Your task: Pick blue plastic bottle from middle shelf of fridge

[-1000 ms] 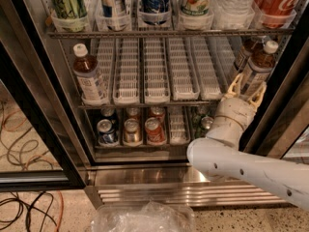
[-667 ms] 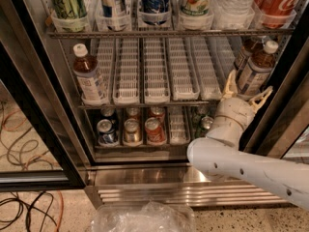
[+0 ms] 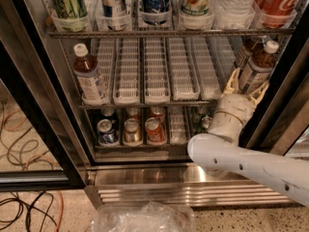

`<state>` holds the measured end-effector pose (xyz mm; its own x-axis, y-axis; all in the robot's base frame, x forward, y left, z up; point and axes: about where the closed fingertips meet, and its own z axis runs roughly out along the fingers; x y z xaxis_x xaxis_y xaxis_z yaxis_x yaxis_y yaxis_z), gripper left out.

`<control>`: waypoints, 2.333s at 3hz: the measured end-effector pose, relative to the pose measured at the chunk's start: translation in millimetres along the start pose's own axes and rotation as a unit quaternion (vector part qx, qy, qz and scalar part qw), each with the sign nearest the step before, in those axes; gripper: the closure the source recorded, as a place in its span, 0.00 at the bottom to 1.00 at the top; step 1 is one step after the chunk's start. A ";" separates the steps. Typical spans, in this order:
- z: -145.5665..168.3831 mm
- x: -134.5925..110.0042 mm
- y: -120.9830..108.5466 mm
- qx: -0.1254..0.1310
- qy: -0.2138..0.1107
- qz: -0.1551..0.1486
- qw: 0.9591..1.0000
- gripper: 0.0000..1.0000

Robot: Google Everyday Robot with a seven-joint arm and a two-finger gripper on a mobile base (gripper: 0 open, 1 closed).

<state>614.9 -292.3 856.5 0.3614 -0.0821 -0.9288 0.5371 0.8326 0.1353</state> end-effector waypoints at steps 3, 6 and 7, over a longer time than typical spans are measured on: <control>32.2 2.5 0.5 0.017 -0.004 -0.006 1.000 0.35; 35.7 7.7 -4.4 0.030 0.003 -0.009 1.000 1.00; 34.2 7.2 -3.1 0.022 0.002 -0.009 1.000 1.00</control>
Offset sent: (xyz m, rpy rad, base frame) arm 0.0288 -0.0160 0.0128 -0.0097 -0.0151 -0.0370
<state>641.8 -314.2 861.1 0.3488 -0.0940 -0.9325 0.5766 0.8059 0.1345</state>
